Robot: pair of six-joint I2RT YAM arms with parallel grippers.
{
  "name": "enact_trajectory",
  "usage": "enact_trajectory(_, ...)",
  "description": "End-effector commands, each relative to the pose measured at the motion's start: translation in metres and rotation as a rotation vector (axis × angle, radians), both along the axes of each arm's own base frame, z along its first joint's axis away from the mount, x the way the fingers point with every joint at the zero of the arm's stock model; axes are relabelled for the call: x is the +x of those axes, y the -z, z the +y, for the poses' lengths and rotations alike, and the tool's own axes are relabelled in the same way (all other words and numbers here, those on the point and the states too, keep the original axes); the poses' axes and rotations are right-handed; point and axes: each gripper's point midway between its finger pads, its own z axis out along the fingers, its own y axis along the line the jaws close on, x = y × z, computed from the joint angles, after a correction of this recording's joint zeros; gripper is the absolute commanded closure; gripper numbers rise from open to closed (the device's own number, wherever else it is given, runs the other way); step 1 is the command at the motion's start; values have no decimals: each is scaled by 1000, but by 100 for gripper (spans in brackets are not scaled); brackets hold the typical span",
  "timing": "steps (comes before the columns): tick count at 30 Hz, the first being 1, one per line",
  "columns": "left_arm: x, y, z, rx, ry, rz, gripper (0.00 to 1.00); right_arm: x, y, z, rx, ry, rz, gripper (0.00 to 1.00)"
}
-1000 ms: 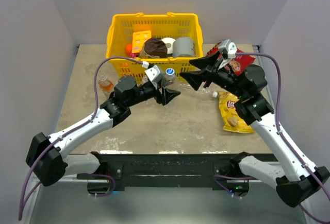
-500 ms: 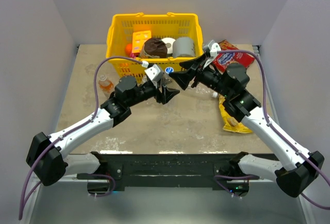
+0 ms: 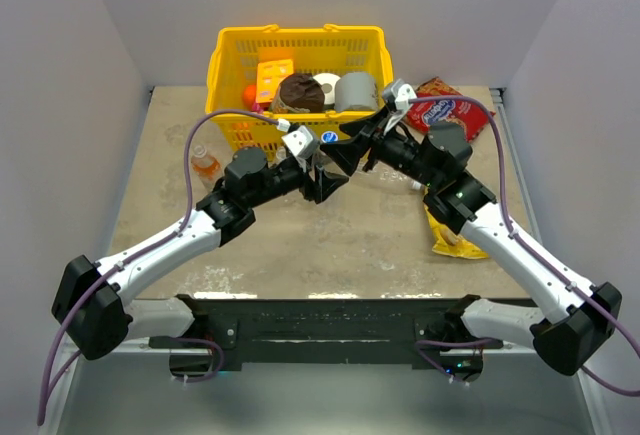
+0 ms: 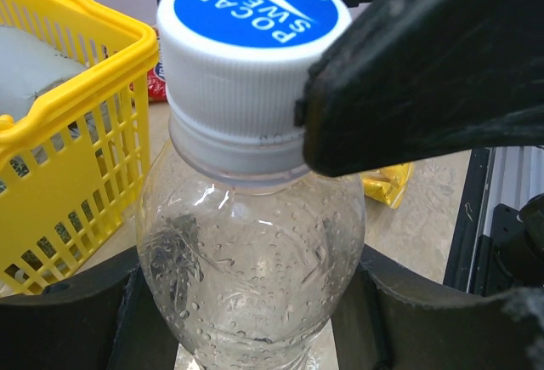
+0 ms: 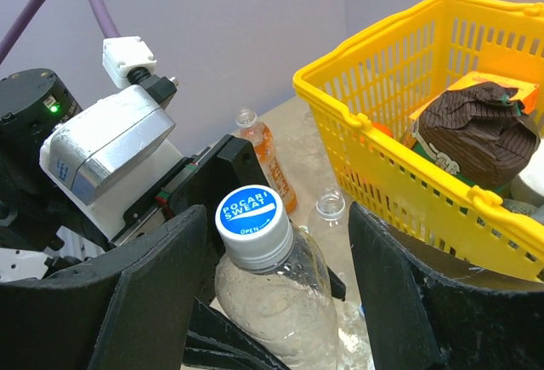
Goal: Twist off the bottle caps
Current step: Unscrew the bottle cap from the plastic bottle.
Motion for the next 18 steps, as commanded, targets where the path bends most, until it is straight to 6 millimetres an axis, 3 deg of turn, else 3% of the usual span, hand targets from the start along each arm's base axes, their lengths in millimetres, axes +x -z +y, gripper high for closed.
enact_trajectory(1, 2, -12, -2, -16, -1, -41, 60, -5, -28, 2, 28, -17, -73, 31)
enact_trajectory(7, 2, -12, -2, -15, 1, -44, 60, -5, -24, 6, 8, -40, -66, 44)
enact_trajectory(11, 0, -13, -3, -13, 10, -49, 60, -8, -22, 10, 0, -67, -67, 69)
enact_trajectory(18, -5, -18, -4, -15, 39, -70, 60, -22, -17, 20, -27, -181, -61, 94)
